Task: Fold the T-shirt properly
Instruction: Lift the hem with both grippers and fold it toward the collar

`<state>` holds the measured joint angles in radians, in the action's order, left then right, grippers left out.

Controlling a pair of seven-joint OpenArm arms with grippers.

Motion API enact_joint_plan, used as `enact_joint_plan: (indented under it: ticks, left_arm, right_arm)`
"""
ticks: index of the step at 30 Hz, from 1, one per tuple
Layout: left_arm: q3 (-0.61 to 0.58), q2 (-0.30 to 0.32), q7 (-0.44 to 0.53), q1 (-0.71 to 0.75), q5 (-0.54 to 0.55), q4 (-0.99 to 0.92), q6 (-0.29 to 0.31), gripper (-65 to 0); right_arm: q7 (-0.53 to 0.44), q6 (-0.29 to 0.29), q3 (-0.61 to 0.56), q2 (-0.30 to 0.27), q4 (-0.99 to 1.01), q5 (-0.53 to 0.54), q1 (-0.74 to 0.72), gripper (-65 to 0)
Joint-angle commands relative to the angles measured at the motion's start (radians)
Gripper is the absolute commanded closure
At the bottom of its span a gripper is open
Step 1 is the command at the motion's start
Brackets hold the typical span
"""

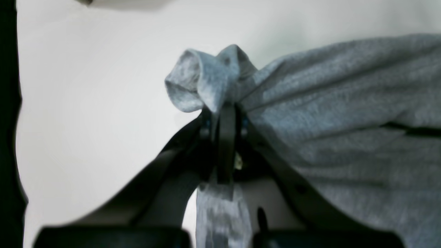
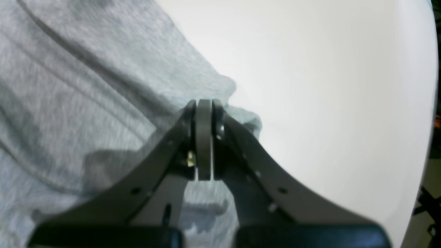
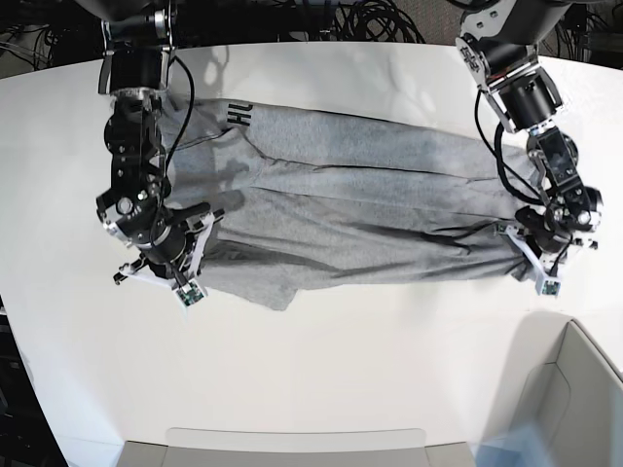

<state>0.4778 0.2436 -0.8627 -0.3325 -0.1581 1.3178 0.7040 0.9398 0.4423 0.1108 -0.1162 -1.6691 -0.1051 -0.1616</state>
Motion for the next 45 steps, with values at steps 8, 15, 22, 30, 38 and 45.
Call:
enact_joint_plan:
  ticks: [8, 15, 22, 30, 38, 45]
  left_arm:
    - [0.0, 0.033, 0.021, 0.082, 0.002, 0.165, -0.006, 0.0]
    - [0.0, 0.058, 0.021, 0.109, 0.002, 0.168, -0.006, 0.0]
    - [0.0, 0.086, 0.021, 0.189, 0.002, 0.17, -0.006, 0.0]
    - [0.0, 0.086, 0.029, 0.253, 0.004, 0.17, -0.006, 0.0]
    - [0.0, 0.082, 0.023, 0.258, 0.004, 0.17, -0.006, 0.0]
    - [0.0, 0.081, 0.023, 0.253, 0.004, 0.17, -0.006, 0.0]
  right_arm:
    - [0.052, 0.0, 0.003, -0.003, -0.214, 0.003, 0.122, 0.0]
    - [0.052, 0.0, 0.008, -0.003, -0.323, 0.003, 0.268, 0.0]
    - [0.049, 0.013, 0.137, 0.023, -0.383, 0.083, 0.392, 0.0]
    - [0.046, 0.142, 0.252, 0.057, -0.386, 0.127, 0.492, 0.0]
    - [0.054, 0.14, 0.257, 0.059, -0.386, 0.127, 0.458, 0.0]
    - [0.054, 0.138, 0.249, 0.069, -0.378, 0.133, 0.351, -26.6]
